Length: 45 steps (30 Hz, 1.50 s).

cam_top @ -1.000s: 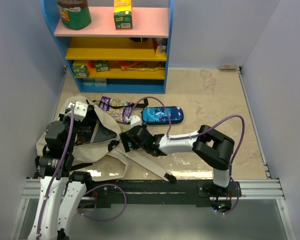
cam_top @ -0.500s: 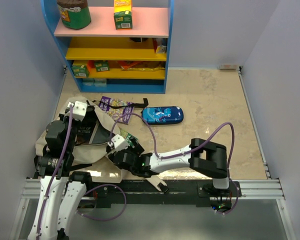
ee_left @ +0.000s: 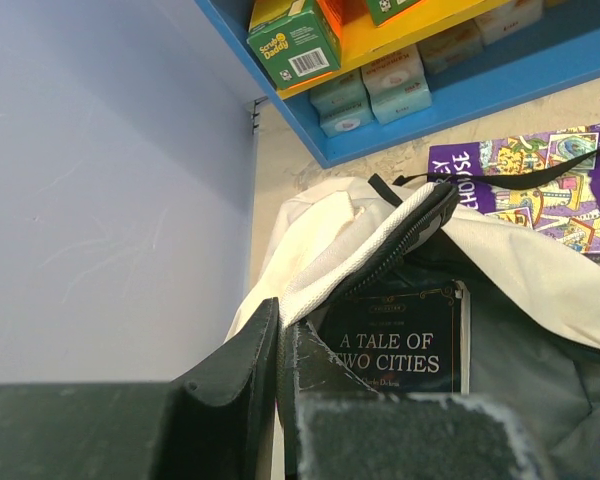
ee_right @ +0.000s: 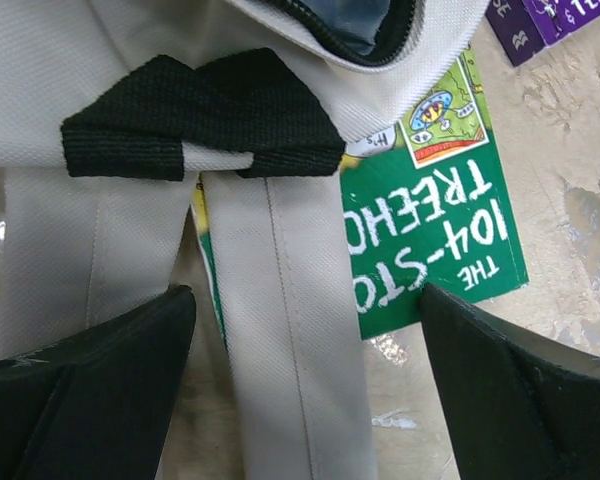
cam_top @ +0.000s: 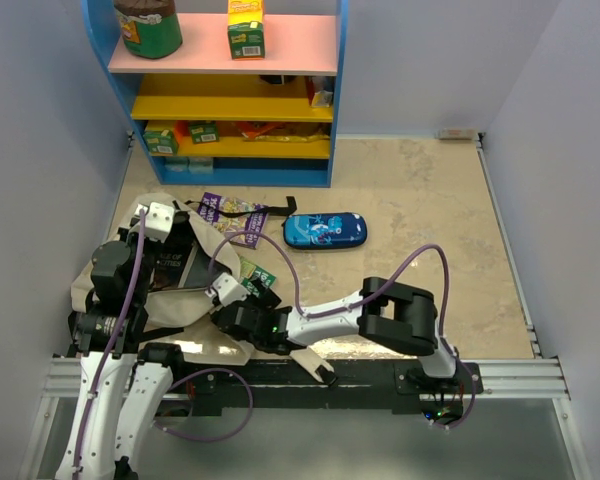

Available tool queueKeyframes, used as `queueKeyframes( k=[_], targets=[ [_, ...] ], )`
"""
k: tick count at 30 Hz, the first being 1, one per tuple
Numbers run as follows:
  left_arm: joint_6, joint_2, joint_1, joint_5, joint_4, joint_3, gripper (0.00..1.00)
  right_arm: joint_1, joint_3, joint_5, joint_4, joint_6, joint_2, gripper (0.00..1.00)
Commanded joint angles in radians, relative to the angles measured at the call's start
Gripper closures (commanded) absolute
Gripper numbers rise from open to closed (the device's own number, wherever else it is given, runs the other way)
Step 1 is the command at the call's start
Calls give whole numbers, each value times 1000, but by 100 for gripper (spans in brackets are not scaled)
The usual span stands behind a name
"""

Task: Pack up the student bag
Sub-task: Move the book to the center of the board.

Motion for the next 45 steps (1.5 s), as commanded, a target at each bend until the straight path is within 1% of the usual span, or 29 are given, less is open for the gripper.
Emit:
queueKeyframes(
  k=[1,2,4,6,7,9,10,12,14,16,17,18,19,22,23,27,29,30,31,32,33,34,37,38,39,42,43,44,45],
  targets=[
    [-24,-21,3,26,106,57,100,23,36,-8,-45,-11,25,2],
    [-24,-21,3,24,106,57,100,20,33,29,-48,-13,22,4],
    [-23,-21,3,23,107,56,100,6,16,31,-55,12,10,7],
    [-23,-24,3,23,109,53,100,-34,-37,8,-42,58,-31,18],
    [-23,-24,3,24,110,50,100,-60,-65,-6,-25,67,-51,31],
    [-24,-26,3,27,112,45,100,-74,-154,-43,65,55,-116,44],
    [-24,-28,3,27,112,42,100,-77,-185,-61,105,37,-139,56],
    [-24,-29,3,30,115,36,100,-75,-267,-162,229,-32,-200,63],
    [-24,-28,3,32,115,36,100,-78,-305,-190,273,-54,-226,79],
    [-26,-29,3,32,113,37,100,-89,-303,-142,227,-33,-230,94],
    [-26,-29,3,32,115,37,100,-92,-296,-102,195,-11,-223,97],
    [-24,-31,3,32,116,36,100,-92,-271,-34,91,68,-219,100],
    [-26,-31,3,32,115,34,100,-100,-257,91,22,128,-211,100],
    [-31,-35,3,38,116,27,100,-112,-253,216,-195,369,-246,100],
    [-34,-34,3,40,118,25,100,-117,-259,286,-306,501,-260,100],
    [-41,-29,3,52,123,22,100,-123,-266,374,-521,729,-320,100],
    [-44,-29,3,58,127,19,100,-127,-268,387,-581,780,-361,99],
    [-44,-29,3,59,130,16,100,-127,-266,374,-574,780,-378,95],
    [-46,-31,3,61,132,14,100,-127,-268,355,-538,732,-395,81],
    [-46,-31,3,64,132,10,100,-123,-282,322,-432,611,-433,72],
    [-44,-31,3,66,133,10,100,-114,-291,267,-384,569,-453,64],
    [-43,-34,3,64,133,8,100,-98,-303,240,-337,525,-476,51],
    [-23,-46,3,58,132,2,100,-92,-352,141,-188,422,-599,42],
    [-12,-51,3,49,133,-4,100,-91,-390,106,-99,355,-634,41],
    [-6,-55,3,43,136,-7,100,-95,-407,86,-65,331,-704,38],
    [17,-64,3,-20,149,-27,100,-150,-411,58,-51,305,-746,35],
    [19,-57,3,-55,171,-32,100,-199,-398,57,-58,306,-730,36],
    [22,-51,3,-136,187,-39,100,-218,-368,60,-92,284,-710,36],
    [22,-44,3,-166,196,-39,100,-242,-352,67,-101,271,-685,37]
  ],
)
